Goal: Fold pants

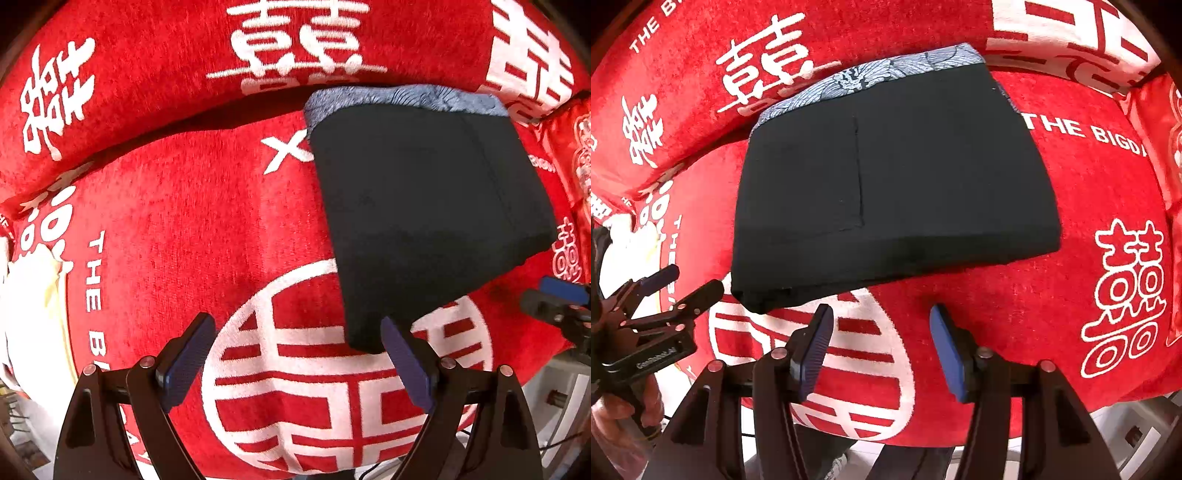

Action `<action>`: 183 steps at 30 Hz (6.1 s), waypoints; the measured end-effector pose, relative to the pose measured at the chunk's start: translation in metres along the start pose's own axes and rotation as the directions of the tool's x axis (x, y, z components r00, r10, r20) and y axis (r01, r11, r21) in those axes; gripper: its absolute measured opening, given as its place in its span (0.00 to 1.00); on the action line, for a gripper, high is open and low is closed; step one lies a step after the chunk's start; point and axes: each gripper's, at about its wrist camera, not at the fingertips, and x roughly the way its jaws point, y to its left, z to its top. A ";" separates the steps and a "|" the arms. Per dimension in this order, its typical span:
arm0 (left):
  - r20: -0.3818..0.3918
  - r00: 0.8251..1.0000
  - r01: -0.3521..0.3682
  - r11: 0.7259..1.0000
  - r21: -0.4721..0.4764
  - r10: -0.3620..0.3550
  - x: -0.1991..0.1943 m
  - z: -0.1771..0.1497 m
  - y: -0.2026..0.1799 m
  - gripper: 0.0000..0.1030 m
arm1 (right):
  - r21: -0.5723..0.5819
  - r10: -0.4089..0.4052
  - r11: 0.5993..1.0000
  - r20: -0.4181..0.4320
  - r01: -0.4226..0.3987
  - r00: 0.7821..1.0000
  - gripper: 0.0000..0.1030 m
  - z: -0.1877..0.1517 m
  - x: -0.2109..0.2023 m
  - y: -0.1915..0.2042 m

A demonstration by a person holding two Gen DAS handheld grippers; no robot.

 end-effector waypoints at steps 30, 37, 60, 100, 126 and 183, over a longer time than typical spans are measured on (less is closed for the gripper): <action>0.092 0.993 -0.042 0.955 -0.292 0.072 0.035 0.128 0.014 0.89 | 0.033 0.172 0.983 0.159 -0.180 0.972 0.42 0.167 0.008 -0.087; 0.110 0.987 -0.090 0.969 -0.231 0.118 0.052 0.125 0.010 0.90 | -0.059 0.164 0.985 0.092 -0.159 0.982 0.06 0.175 0.012 -0.086; 0.106 0.985 -0.113 0.968 -0.224 0.139 0.064 0.115 0.010 0.95 | 0.174 0.418 0.885 0.115 -0.432 0.901 0.43 0.120 0.005 -0.154; 0.126 0.981 -0.125 0.978 -0.166 0.146 0.043 0.089 -0.014 0.95 | -0.131 0.149 0.982 0.080 -0.138 0.986 0.33 0.073 -0.029 -0.103; 0.096 0.993 0.086 0.985 -0.152 -0.072 0.021 0.065 -0.007 0.95 | -0.180 0.098 0.979 0.002 -0.096 0.995 0.46 0.056 0.008 -0.088; 0.077 0.896 0.444 0.867 -0.228 -0.438 0.033 0.070 -0.004 0.60 | 0.133 0.641 0.767 -0.094 -0.628 0.762 0.36 0.118 0.054 -0.181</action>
